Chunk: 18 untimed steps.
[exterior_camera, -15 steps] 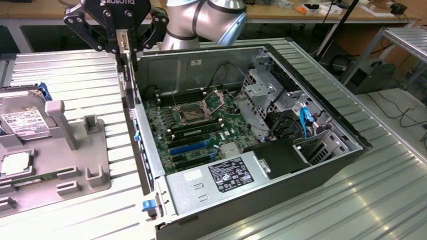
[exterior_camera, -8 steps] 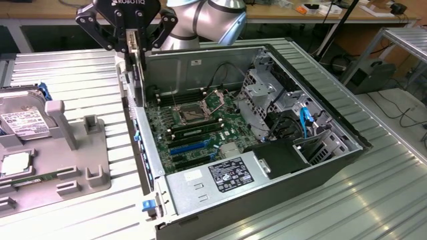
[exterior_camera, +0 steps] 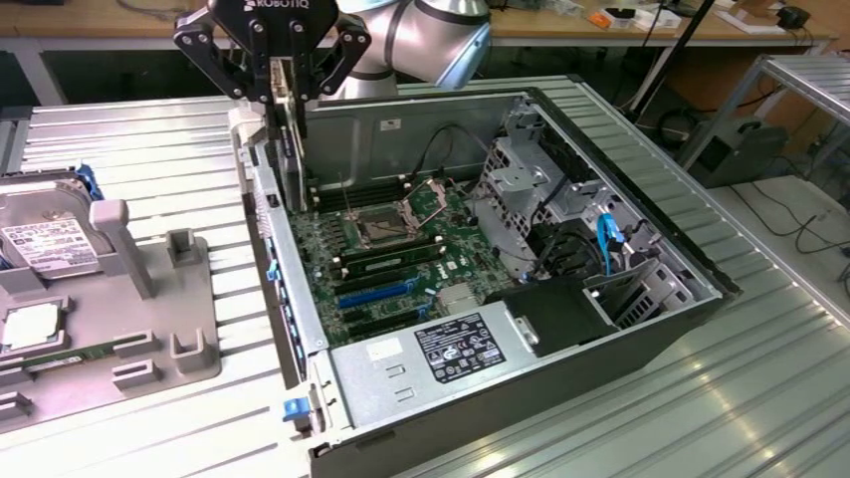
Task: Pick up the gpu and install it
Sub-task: 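Pick up the gpu and move the gpu toward the slot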
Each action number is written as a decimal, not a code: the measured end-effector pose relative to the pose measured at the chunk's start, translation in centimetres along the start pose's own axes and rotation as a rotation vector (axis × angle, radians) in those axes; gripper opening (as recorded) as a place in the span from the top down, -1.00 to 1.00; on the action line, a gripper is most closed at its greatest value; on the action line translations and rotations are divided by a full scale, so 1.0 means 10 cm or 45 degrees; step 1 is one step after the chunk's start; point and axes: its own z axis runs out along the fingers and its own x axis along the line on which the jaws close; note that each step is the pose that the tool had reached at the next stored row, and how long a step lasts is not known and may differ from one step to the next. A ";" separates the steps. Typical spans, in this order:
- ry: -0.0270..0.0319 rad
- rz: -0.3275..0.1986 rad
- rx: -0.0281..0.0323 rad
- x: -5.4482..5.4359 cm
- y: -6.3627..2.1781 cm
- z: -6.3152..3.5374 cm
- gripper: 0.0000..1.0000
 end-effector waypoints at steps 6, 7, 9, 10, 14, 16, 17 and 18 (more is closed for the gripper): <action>0.0000 0.000 0.0000 -0.07 0.007 0.002 0.47; 0.0000 0.000 0.0001 -0.09 0.008 0.002 0.47; 0.0001 0.000 0.0001 -0.15 0.013 0.004 0.47; 0.0000 0.000 -0.0001 -0.17 0.016 0.005 0.47; 0.0000 0.000 0.0000 -0.23 0.020 0.007 0.47; 0.0000 0.000 0.0000 -0.25 0.022 0.008 0.47; 0.0001 0.000 0.0001 -0.27 0.024 0.008 0.47; 0.0000 0.000 -0.0001 -0.29 0.026 0.009 0.47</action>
